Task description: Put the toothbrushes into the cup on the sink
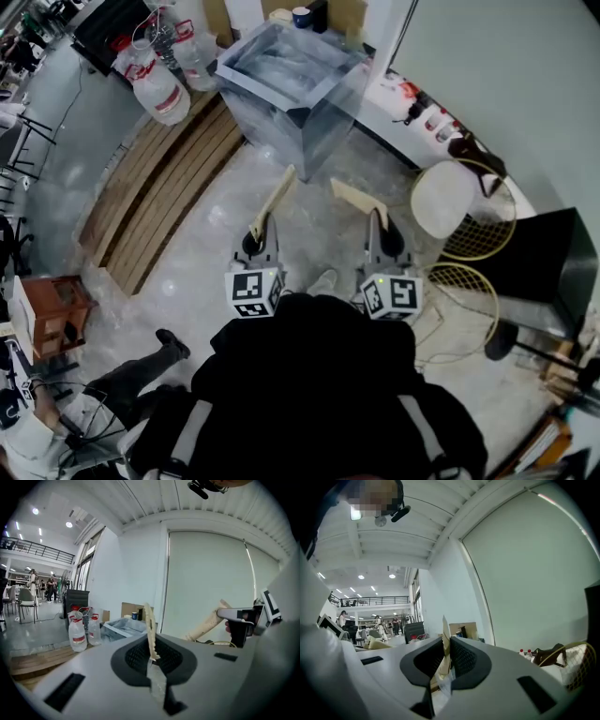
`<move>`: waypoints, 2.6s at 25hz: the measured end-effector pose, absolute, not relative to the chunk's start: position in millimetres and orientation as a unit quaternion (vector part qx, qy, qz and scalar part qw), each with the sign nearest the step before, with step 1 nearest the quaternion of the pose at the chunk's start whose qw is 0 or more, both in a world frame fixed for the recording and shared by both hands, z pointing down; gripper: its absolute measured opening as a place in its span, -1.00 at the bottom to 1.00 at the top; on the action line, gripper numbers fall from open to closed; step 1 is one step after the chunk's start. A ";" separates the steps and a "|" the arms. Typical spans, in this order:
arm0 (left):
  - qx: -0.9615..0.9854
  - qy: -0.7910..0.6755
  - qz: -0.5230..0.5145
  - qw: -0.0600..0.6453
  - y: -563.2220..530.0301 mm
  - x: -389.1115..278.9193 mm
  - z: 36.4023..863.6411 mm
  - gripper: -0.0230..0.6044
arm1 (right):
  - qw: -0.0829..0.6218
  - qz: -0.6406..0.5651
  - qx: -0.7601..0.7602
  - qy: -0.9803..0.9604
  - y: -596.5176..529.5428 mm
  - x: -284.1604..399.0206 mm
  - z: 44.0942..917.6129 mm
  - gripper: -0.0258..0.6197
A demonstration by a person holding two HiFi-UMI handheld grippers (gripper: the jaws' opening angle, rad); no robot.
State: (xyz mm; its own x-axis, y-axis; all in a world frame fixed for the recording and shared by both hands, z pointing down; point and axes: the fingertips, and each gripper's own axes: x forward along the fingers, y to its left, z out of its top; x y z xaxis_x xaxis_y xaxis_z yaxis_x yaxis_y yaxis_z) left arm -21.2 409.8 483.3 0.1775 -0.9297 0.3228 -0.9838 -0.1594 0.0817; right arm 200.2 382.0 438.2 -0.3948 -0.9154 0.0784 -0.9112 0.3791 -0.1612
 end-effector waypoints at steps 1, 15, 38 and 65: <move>0.755 -0.635 0.099 0.132 407.1 -19.7 482.1 -0.92 | 0.014 -0.087 -0.549 0.831 379.5 202.8 437.8 -0.80; 0.752 -0.641 0.096 0.121 383.6 1.4 486.0 -0.92 | 0.024 -0.089 -0.545 0.834 350.4 220.0 445.1 -0.80; 0.765 -0.623 0.098 0.132 175.0 -55.8 509.2 -0.92 | 0.008 -0.088 -0.555 0.827 151.3 158.5 458.5 -0.80; 0.811 -0.562 0.100 0.126 -116.6 -186.8 470.8 -0.92 | -0.018 -0.087 -0.621 0.779 -106.7 25.8 418.7 -0.80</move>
State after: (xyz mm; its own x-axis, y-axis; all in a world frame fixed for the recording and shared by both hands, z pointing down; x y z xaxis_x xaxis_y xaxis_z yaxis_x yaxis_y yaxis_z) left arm -186.8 -116.6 470.8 0.3485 -0.8868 0.3036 -0.9371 -0.3368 0.0922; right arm 25.8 -106.7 418.7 -0.2273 -0.9642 0.1364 -0.9705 0.2128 -0.1134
